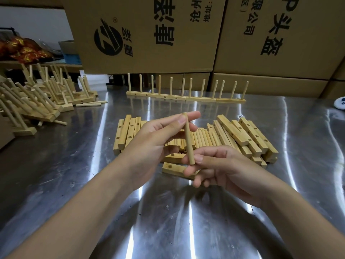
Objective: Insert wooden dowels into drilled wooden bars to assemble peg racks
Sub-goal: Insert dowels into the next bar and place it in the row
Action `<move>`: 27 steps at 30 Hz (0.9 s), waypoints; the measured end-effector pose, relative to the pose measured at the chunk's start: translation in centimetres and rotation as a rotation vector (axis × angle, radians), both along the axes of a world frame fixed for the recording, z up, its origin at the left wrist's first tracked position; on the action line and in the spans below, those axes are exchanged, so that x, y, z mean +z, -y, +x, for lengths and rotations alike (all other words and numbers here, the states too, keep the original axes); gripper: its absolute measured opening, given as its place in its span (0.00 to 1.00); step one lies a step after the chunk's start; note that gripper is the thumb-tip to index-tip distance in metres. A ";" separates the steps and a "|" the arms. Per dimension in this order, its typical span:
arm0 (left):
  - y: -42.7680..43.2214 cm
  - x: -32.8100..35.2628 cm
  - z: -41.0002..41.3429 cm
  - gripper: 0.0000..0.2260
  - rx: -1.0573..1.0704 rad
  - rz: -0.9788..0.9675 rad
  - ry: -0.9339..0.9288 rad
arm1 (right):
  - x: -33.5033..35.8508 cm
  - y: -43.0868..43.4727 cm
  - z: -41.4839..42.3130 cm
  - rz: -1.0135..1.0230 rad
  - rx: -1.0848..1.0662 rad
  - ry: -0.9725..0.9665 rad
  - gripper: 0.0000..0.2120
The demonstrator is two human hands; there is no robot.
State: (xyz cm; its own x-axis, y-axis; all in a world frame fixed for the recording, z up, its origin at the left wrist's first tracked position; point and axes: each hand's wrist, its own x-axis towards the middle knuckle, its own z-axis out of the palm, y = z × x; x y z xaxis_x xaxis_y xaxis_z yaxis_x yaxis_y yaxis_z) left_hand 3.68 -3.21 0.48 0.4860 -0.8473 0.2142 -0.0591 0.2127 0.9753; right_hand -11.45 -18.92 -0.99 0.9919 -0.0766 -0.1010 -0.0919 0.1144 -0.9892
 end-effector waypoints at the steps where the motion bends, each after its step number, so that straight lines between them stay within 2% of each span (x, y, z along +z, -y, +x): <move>1: 0.0 0.0 0.0 0.15 -0.007 -0.003 -0.006 | 0.0 0.0 0.0 0.013 0.013 0.006 0.14; 9: -0.3 0.3 0.2 0.16 -0.112 -0.035 -0.053 | -0.1 0.1 -0.1 0.017 0.054 0.043 0.16; 14: -0.2 0.2 0.3 0.15 -0.124 -0.016 0.015 | -0.2 0.0 0.0 0.072 0.031 0.079 0.16; 17: -0.5 0.3 0.6 0.14 -0.081 0.041 0.144 | -0.3 0.0 0.1 0.055 -0.034 0.096 0.17; 19: -1.0 0.8 1.5 0.16 -0.003 0.094 0.308 | -0.2 0.3 0.2 0.020 -0.098 0.106 0.15; 22: -2.2 1.3 3.3 0.14 0.063 0.344 0.685 | 0.1 1.2 0.2 0.036 -0.201 0.136 0.14; 25: -2.7 0.7 3.9 0.14 -0.022 0.630 0.838 | 0.2 1.8 0.1 0.078 -0.282 0.153 0.14; 27: -2.4 0.1 3.8 0.14 -0.030 0.718 0.918 | 0.1 2.0 0.1 0.088 -0.307 0.158 0.12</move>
State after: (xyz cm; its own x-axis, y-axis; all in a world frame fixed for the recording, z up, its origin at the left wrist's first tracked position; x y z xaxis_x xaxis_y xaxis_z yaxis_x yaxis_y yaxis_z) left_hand 7.47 -0.80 0.62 0.3749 -0.9252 -0.0588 -0.8095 -0.3576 0.4656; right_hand -11.37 -20.90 -0.89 0.9279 -0.3714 0.0327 0.1138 0.1986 -0.9734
